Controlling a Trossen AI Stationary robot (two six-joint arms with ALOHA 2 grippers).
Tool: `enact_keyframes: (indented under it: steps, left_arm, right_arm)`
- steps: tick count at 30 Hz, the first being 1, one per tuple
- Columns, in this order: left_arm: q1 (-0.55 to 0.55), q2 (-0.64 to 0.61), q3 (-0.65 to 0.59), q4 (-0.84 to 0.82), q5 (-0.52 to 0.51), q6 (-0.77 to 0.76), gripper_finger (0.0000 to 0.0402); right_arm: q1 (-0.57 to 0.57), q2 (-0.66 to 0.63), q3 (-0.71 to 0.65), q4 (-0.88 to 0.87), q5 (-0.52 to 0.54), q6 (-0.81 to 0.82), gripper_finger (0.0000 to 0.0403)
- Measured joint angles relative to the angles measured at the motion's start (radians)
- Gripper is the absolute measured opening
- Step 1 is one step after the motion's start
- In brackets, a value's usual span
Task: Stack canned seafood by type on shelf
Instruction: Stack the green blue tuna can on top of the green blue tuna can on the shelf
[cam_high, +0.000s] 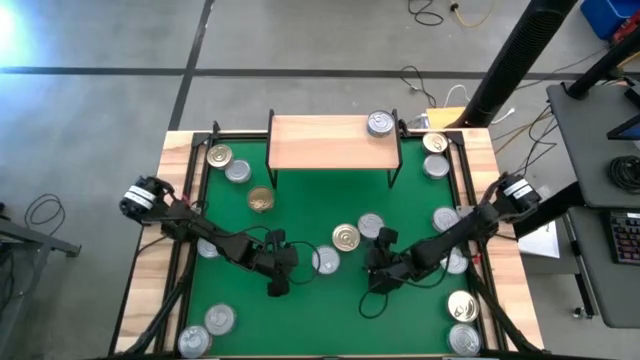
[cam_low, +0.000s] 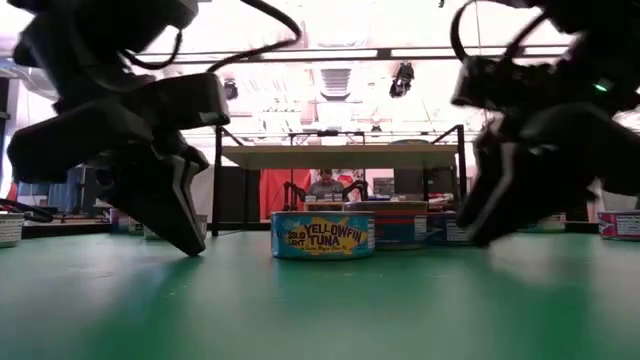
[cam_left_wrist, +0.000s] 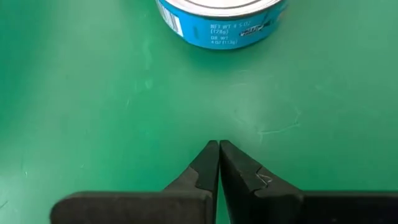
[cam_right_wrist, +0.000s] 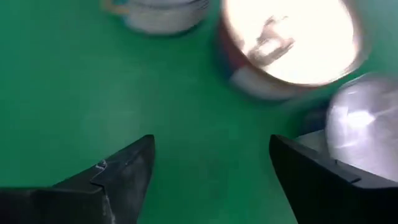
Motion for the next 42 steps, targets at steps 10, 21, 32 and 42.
enact_keyframes:
  steps: [10, 21, 32, 42]
  left_arm:
    - [-0.030, 0.007, -0.105, 0.313, -0.242, -0.007, 0.0000]
    - [0.004, 0.048, -0.195, 0.570, -0.261, 0.004, 0.0000]
    - [-0.003, 0.264, -0.116, 0.721, -0.295, 0.024, 0.0000]
    - [-0.008, 0.265, -0.118, 0.778, -0.340, 0.010, 0.0000]
  right_arm:
    - [-0.002, 0.127, -0.163, 0.766, -0.045, -0.216, 0.0371]
    - [-0.110, 0.287, -0.089, 0.878, -0.019, -0.269, 0.0372]
    - [-0.114, 0.420, 0.030, 0.967, 0.019, -0.340, 0.0373]
    - [-0.118, 0.401, 0.030, 0.956, 0.004, -0.312, 0.0373]
